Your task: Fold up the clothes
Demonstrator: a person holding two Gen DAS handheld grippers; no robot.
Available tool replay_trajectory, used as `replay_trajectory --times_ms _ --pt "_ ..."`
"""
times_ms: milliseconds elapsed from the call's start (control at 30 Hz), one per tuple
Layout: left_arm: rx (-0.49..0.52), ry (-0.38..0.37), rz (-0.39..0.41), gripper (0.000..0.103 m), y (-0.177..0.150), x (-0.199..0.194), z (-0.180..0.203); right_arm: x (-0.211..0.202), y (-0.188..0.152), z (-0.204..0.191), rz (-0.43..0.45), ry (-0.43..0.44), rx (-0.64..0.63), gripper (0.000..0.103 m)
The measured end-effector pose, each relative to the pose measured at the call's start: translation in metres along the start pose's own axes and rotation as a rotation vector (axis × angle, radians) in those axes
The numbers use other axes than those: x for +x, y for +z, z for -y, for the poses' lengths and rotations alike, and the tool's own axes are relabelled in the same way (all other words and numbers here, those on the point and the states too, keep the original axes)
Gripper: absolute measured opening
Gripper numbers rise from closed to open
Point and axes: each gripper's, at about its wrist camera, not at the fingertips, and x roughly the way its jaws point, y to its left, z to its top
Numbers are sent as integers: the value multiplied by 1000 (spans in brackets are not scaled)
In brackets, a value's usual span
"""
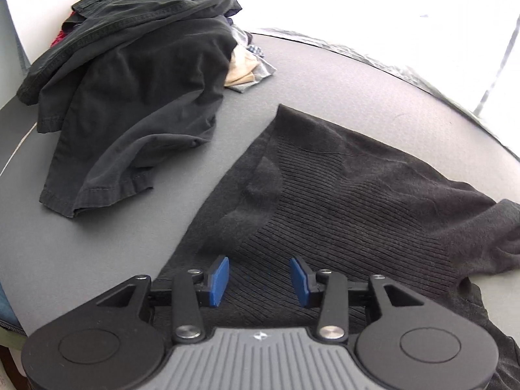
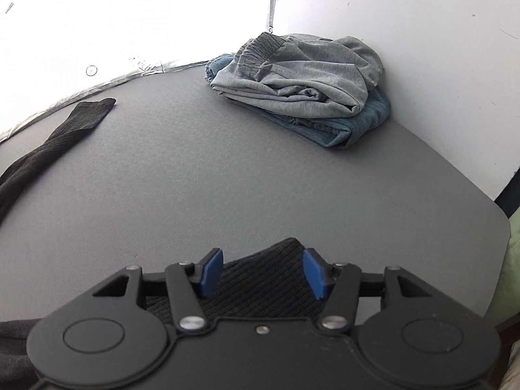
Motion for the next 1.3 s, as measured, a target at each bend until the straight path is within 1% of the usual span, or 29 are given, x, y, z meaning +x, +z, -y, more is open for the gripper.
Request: replay_trajectory --times_ms 67,133,167,267,367,433,500,533,600,633,667,733,767,867,933,1000,1033,1067,1100,1167,1233,1300 --pt "76 -36 -21 48 1 11 29 4 3 -23 -13 59 -25 58" --pt "149 -55 -35 56 7 22 53 9 4 -45 -19 103 -54 60" --pt "181 -60 -41 56 10 28 64 12 5 -56 -23 125 -69 62" --pt "209 -69 -53 57 26 44 84 22 8 -85 -42 176 -121 67" --pt "196 -70 -58 62 43 56 95 30 14 -110 -70 222 -140 67" --pt "196 -72 -71 67 52 66 98 34 19 -123 -76 243 -152 67" --pt "199 -69 -83 68 59 77 102 39 24 -135 -77 259 -171 67" --pt "201 -65 -89 76 62 83 103 42 26 -140 -72 266 -179 67" --pt "192 -63 -91 83 66 87 102 50 32 -151 -69 272 -187 67" --pt "188 -62 -92 89 67 89 102 54 36 -156 -70 274 -188 67" --pt "183 -62 -92 92 69 91 102 57 39 -162 -68 277 -190 67" --pt "174 -60 -94 101 72 95 102 64 44 -174 -61 293 -203 67" --pt "169 -60 -95 103 73 97 101 68 47 -181 -57 305 -217 67" --pt "156 -57 -97 103 78 103 101 80 52 -206 -44 318 -284 67" --pt "158 -52 -95 103 78 103 102 83 58 -220 -11 330 -311 63" --pt "151 -49 -105 103 80 104 102 86 64 -233 13 353 -330 61" --pt "147 -47 -111 103 81 104 102 87 66 -238 17 362 -335 59" --pt "139 -42 -127 103 84 105 103 88 69 -243 19 370 -336 55" --pt "129 -34 -143 103 86 106 103 90 72 -246 16 379 -322 55" --pt "117 -16 -172 103 90 107 106 94 78 -245 -7 415 -242 55" --pt "113 -12 -180 103 93 108 107 101 84 -236 -52 468 -102 55" --pt "100 -20 -183 103 95 110 106 111 89 -222 -98 523 75 56"
